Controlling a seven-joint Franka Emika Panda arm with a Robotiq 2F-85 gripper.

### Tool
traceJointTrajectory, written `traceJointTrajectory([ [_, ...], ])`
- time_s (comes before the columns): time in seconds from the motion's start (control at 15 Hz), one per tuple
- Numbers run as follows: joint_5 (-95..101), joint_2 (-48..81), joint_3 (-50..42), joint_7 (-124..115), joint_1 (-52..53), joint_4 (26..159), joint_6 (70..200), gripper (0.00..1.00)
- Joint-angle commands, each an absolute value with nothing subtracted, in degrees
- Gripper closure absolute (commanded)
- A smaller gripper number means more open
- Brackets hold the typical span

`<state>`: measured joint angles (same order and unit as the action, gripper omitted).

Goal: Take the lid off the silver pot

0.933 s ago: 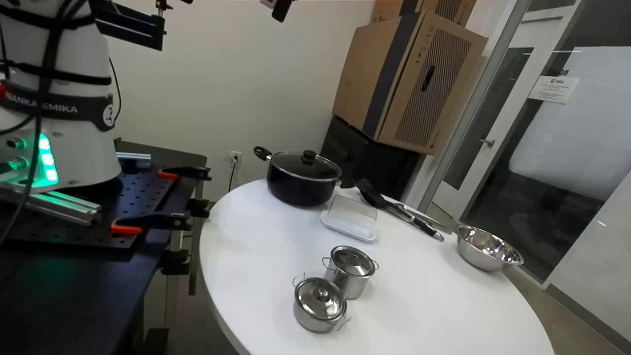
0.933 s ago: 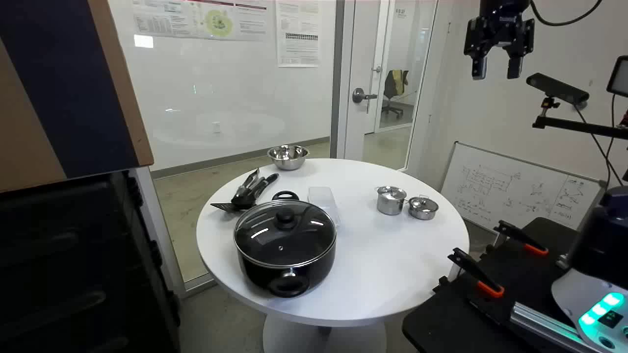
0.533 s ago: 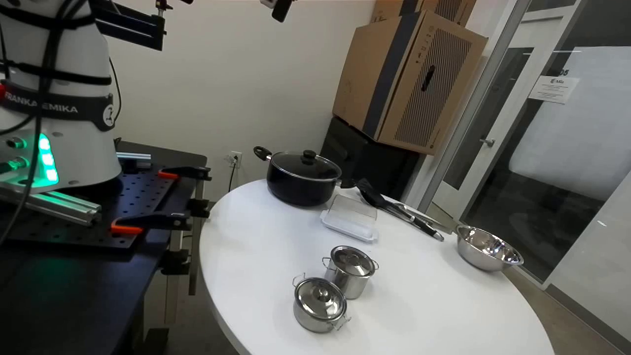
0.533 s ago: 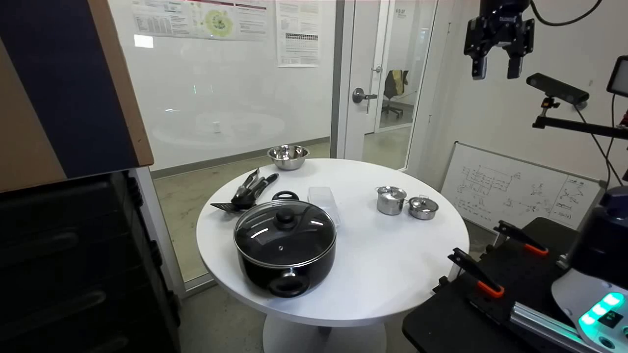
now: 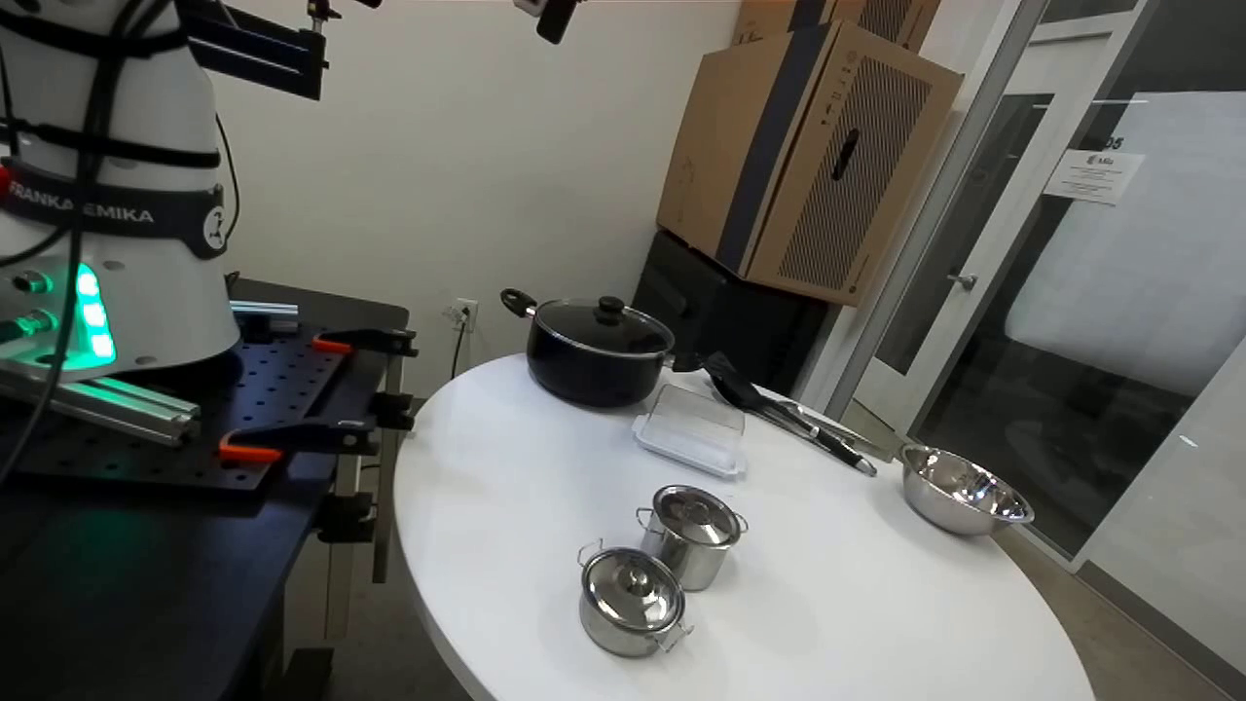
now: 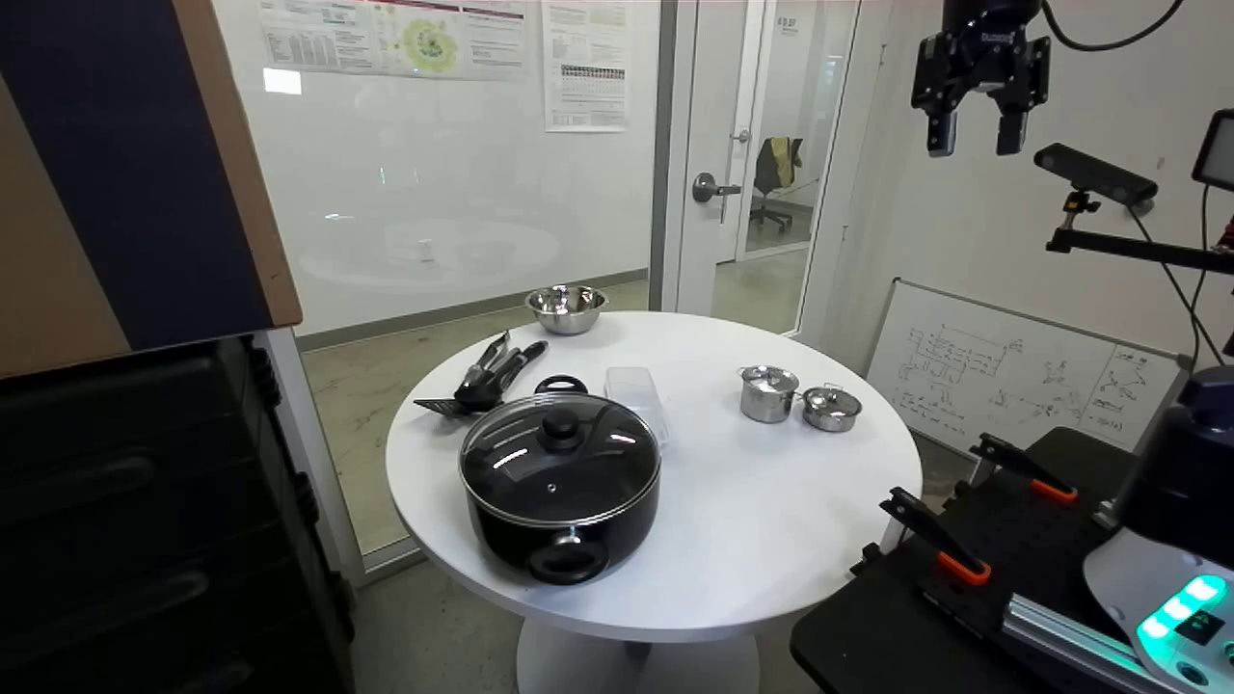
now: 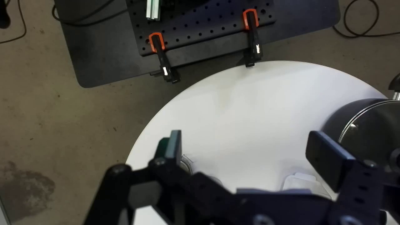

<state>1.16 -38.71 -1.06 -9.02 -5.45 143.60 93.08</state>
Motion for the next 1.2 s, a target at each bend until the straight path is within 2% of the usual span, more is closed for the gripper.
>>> traceJointTrajectory([
  [0.0,1.1,-38.7,-1.0,-9.0,-5.5,143.5,93.0,0.00],
  [0.4,4.4,-34.8,-1.1,-6.1,-5.1,141.5,98.9,0.00],
  [0.73,8.8,-22.3,-2.8,-0.4,-5.3,135.6,109.9,0.00],
  [1.07,10.1,-9.5,-6.9,7.6,-6.7,123.9,113.8,0.00],
  [1.13,9.3,-15.4,-5.3,3.4,-6.0,130.4,114.1,0.00],
])
